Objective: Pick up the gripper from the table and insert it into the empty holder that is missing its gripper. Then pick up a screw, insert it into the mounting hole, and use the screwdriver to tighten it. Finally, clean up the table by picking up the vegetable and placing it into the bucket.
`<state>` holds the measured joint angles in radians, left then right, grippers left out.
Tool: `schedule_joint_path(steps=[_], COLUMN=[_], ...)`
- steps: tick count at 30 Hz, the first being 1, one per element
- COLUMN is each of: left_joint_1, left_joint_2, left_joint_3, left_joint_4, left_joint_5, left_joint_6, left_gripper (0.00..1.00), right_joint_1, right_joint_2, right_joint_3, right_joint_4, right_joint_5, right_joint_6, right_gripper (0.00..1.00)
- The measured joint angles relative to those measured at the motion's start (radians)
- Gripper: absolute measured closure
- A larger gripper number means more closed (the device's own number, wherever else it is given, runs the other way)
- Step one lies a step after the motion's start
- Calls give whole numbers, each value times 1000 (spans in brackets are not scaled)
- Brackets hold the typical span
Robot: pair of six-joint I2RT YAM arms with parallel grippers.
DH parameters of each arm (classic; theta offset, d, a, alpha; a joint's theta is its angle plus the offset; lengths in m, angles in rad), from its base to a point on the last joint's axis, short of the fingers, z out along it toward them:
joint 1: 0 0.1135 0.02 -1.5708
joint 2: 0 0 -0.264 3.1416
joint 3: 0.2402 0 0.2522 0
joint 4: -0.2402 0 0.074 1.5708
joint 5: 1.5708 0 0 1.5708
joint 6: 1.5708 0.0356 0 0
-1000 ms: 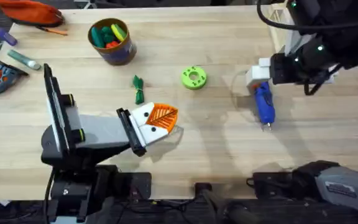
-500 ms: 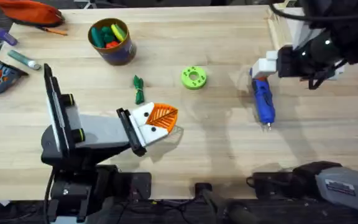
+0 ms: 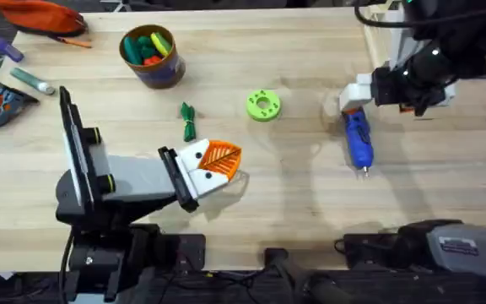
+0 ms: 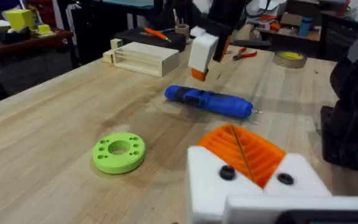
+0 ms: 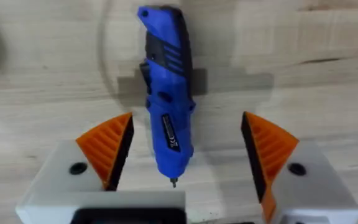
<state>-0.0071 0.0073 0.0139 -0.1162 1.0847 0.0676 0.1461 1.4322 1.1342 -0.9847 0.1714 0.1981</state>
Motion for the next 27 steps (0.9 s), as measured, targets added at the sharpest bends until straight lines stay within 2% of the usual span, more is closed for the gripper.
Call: schedule_joint_path(steps=[8,13,27], left_joint_1=[0,0,0], left_joint_2=[0,0,0], left_joint_3=[0,0,0], left_joint_4=[0,0,0], left_joint_5=[0,0,0], left_joint_6=[0,0,0], left_gripper=[986,986,986], right_joint_1=[-7,-7,-7], right_joint_2=[135,166,279], right_joint_3=[62,62,62], right_joint_4=[-25,-6,31], right_joint_5=[-15,-60,-79], right_joint_6=[-24,-62,-91], right_gripper=[10,10,10])
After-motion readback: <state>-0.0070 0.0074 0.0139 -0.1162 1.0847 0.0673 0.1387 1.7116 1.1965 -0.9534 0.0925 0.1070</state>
